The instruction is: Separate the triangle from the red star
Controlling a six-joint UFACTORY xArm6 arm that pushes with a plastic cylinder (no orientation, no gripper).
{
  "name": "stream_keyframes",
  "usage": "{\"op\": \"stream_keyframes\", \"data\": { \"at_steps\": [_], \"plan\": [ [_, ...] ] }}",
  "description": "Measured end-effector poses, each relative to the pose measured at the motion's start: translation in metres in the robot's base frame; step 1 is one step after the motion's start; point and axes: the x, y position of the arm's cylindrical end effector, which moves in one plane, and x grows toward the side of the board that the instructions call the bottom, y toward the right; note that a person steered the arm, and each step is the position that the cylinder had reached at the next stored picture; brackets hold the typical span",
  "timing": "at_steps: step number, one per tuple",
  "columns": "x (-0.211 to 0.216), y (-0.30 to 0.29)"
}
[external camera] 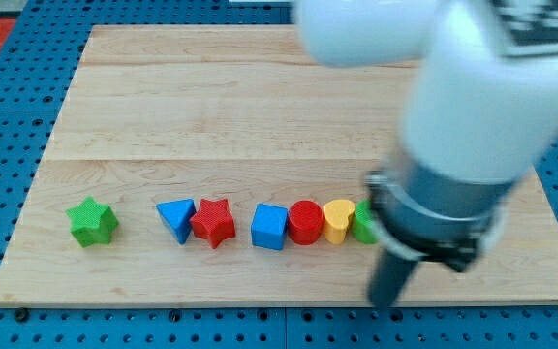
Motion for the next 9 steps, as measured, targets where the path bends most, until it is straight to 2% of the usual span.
{"op": "stream_keyframes", "data": {
  "at_steps": [1, 2, 4, 5, 6, 7, 8, 9],
  "plan": [
    [0.000, -0.072],
    [-0.014, -0.111],
    [-0.053, -0.122],
    [-0.066, -0.148],
    [-0.048, -0.161],
    [-0.087, -0.207],
    [-0.098, -0.219],
    [-0.070, -0.227]
  ]
}}
